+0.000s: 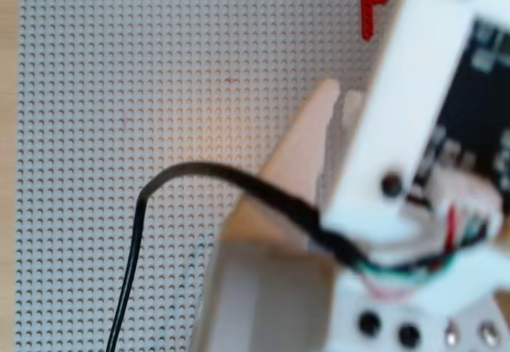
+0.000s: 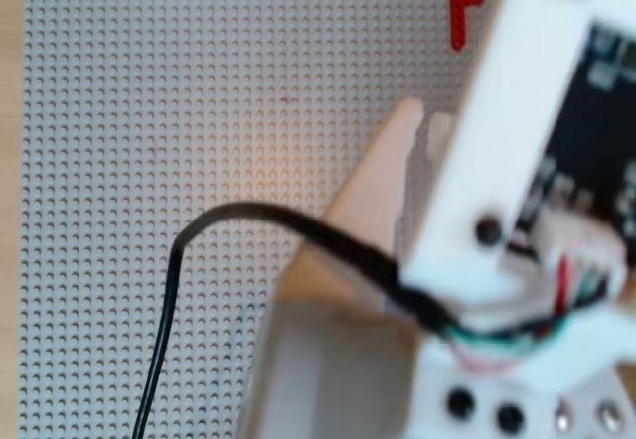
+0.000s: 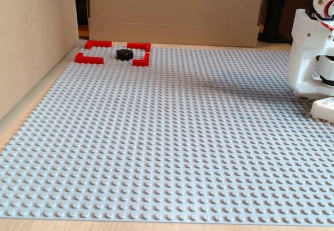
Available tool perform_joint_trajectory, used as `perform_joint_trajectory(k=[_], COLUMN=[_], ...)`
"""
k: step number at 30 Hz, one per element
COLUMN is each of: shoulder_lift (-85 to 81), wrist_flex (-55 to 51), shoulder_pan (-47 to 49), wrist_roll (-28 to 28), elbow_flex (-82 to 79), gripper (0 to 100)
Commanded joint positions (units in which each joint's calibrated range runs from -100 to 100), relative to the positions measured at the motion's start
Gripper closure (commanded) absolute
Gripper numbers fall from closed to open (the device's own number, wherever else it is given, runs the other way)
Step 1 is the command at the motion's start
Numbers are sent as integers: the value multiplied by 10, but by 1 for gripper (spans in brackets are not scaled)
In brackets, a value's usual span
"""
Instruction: Grab the Lego and store it in red box
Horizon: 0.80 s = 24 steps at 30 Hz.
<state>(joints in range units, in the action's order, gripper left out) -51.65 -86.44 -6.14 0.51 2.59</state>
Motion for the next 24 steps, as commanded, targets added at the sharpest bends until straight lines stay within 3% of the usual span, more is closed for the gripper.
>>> perform_joint_trajectory(k=[1, 12, 24], shoulder_lift=[-75, -267, -397], wrist_flex=[-48, -111, -125], shoulder_pan=[8, 9, 9], wrist_roll=[5, 42, 42], elbow_flex=[21, 15, -87], gripper=[98, 98, 98])
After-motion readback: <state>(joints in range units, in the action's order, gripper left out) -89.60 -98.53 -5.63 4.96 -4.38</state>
